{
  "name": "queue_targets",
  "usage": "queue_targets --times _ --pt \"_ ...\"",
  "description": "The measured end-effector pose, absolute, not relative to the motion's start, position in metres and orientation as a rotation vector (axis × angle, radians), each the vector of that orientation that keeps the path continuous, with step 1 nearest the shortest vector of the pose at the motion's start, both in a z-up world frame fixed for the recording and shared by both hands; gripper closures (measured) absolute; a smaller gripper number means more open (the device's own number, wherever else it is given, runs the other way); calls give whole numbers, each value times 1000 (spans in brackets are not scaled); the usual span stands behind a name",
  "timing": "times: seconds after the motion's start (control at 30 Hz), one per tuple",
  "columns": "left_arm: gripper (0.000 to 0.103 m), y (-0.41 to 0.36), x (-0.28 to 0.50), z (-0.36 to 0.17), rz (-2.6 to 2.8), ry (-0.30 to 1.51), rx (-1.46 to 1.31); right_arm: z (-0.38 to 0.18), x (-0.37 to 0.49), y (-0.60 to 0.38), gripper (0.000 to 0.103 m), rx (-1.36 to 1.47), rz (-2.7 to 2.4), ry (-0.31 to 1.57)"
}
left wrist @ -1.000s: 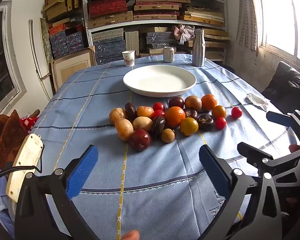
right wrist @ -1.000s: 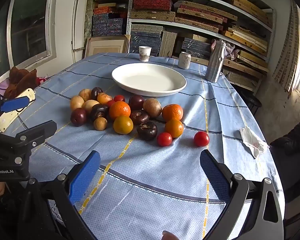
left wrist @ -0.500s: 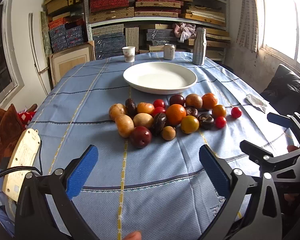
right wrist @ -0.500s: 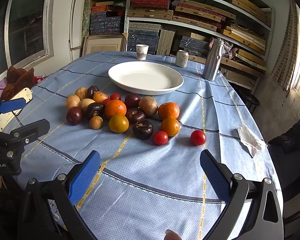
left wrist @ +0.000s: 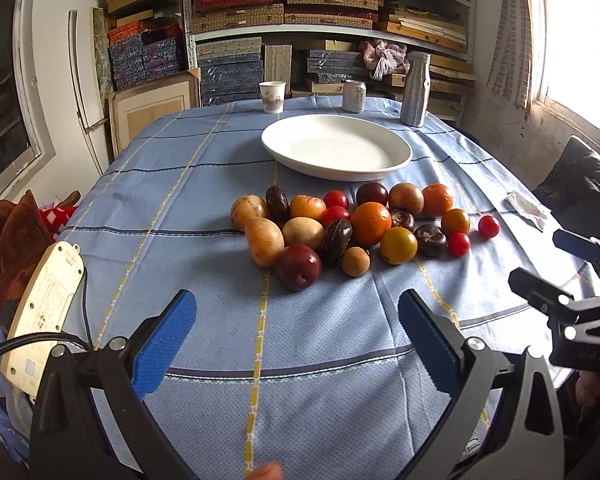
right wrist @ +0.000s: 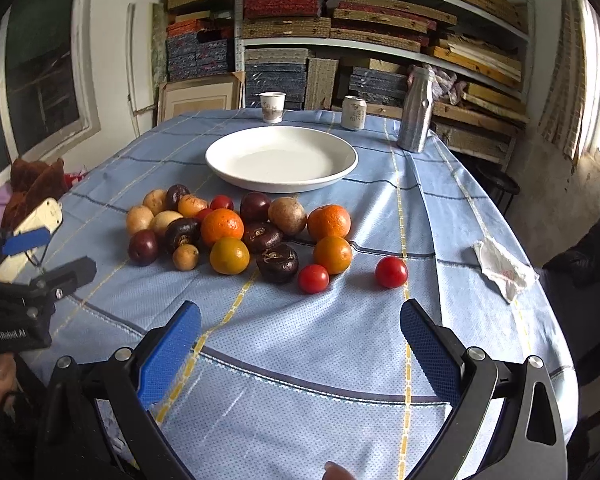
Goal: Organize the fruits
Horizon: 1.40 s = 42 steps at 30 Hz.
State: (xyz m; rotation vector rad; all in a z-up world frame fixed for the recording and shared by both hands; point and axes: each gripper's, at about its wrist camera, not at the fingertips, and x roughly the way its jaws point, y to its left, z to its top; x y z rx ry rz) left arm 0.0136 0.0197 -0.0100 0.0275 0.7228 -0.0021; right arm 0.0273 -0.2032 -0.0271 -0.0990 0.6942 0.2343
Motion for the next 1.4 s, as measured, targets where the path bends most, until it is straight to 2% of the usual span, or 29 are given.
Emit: queue_targets --times 0.23,0.53,0.9,1.03,1.2,1.4 --pt "4 25 4 -11 63 665 -79 -37 23 -208 3 99 227 703" --pt "4 15 -12 -26 42 732 -70 -31 -6 -203 3 81 181 648" --pt "4 23 -44 -11 -222 630 -208 -23 -34 -200 3 162 583 607" --pt "4 24 -43 -8 -242 618 -222 -23 -40 -193 3 123 609 620" --pt "4 15 -30 -6 -119 662 -53 -22 -34 -184 3 -35 538 643" --pt "4 30 -7 -6 -53 718 5 -13 -1 -197 3 -159 356 622"
